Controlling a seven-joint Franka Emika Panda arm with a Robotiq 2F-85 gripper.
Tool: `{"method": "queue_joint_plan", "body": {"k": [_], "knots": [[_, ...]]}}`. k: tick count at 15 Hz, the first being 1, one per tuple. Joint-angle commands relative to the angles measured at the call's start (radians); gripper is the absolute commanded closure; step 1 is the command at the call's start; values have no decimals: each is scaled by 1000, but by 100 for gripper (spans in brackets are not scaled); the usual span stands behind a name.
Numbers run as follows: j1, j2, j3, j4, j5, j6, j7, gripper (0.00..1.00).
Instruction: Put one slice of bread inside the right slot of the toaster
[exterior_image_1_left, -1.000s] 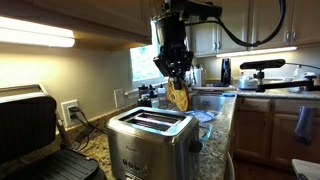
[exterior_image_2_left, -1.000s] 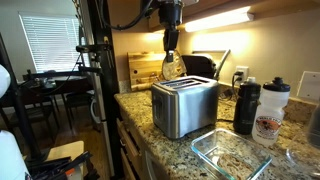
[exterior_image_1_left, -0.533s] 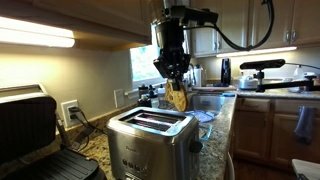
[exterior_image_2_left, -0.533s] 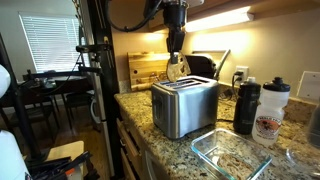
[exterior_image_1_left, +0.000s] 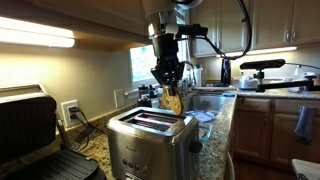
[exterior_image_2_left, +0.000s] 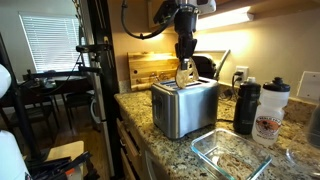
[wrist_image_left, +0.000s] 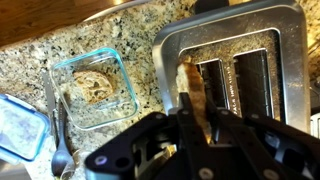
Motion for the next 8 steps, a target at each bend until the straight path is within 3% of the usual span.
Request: {"method": "queue_joint_plan", "body": {"k": [1, 8], "knots": [[2, 39, -9, 48, -12, -2, -29, 93], [7, 88, -10, 108, -9, -17, -40, 93]]}}
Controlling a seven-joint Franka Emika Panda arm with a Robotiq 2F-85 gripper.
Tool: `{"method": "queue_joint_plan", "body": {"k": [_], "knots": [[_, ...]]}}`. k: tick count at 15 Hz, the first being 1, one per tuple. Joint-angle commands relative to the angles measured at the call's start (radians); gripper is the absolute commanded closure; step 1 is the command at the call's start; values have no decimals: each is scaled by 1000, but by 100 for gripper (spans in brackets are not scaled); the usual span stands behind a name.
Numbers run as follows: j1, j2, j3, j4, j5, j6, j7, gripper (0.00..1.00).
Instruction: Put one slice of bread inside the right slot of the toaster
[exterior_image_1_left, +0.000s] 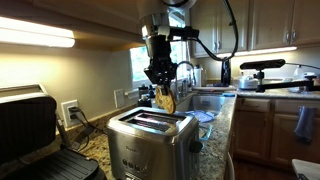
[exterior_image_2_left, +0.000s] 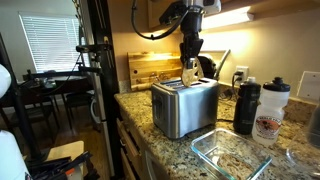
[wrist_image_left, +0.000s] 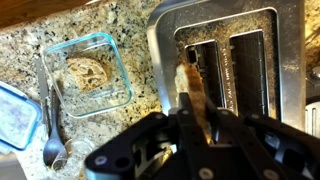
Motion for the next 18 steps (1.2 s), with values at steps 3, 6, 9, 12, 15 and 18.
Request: {"method": "queue_joint_plan", "body": {"k": [3, 6, 9, 12, 15, 18], "knots": [[11, 30, -6, 41, -3, -24, -25, 93], [17, 35, -2, 47, 2, -32, -29, 93], [25, 38, 1, 44, 5, -38, -28, 93], [26, 40, 3, 41, 6, -42, -27, 93], [27, 41, 4, 39, 6, -45, -26, 93], [27, 47, 5, 39, 21, -44, -44, 93]]}}
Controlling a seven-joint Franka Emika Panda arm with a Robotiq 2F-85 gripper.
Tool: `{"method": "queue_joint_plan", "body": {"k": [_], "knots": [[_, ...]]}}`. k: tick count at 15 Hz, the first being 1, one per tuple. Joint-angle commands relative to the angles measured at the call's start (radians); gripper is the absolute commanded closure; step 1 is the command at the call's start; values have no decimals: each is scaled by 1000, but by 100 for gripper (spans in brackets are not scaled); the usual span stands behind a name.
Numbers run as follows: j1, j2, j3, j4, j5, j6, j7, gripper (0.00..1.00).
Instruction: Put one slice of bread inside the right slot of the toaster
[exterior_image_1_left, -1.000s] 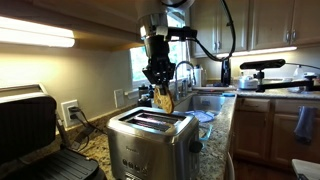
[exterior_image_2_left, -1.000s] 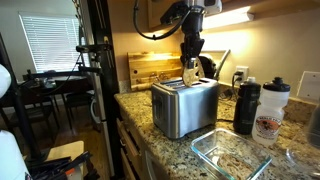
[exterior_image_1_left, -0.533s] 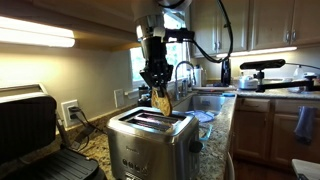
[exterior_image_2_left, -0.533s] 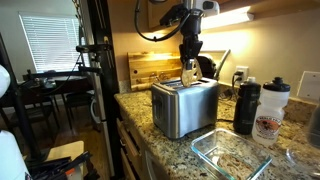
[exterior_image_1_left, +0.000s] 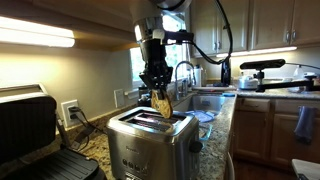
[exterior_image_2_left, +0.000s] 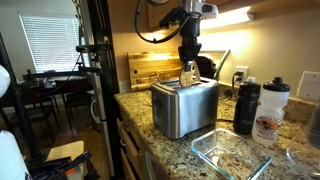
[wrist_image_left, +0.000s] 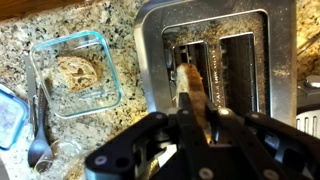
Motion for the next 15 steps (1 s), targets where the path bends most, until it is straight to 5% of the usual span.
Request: {"method": "queue_joint_plan", "body": {"k": [1, 10, 11, 15], "knots": [[10, 1, -6, 7, 27, -30, -44, 93], [15, 8, -5, 3, 45, -40, -88, 92], [16, 7, -5, 3, 40, -40, -78, 62], [16, 5, -5, 3, 38, -40, -77, 44]]}}
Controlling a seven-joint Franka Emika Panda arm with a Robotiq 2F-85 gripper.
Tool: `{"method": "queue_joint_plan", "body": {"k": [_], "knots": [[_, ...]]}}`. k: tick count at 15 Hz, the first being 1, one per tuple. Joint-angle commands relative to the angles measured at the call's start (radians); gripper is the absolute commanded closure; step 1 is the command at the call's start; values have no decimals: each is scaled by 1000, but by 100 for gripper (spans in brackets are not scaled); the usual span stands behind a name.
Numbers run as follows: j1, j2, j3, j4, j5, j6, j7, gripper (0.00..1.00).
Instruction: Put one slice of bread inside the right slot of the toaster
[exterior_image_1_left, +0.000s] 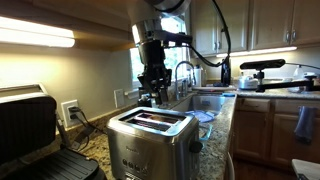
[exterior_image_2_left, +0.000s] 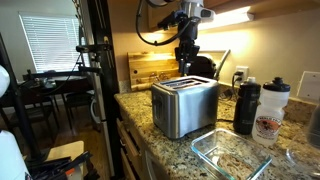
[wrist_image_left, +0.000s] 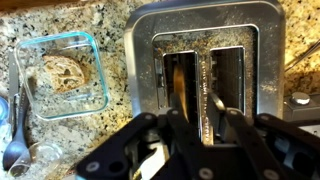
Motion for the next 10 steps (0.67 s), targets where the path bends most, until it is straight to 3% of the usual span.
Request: {"method": "queue_joint_plan", "body": {"k": [1, 7, 10], "knots": [[7, -9, -8, 3, 5, -24, -3, 37], [12, -26, -6, -6, -30, 3, 27, 0], [10, -2, -8, 10, -17, -1, 6, 4]]}}
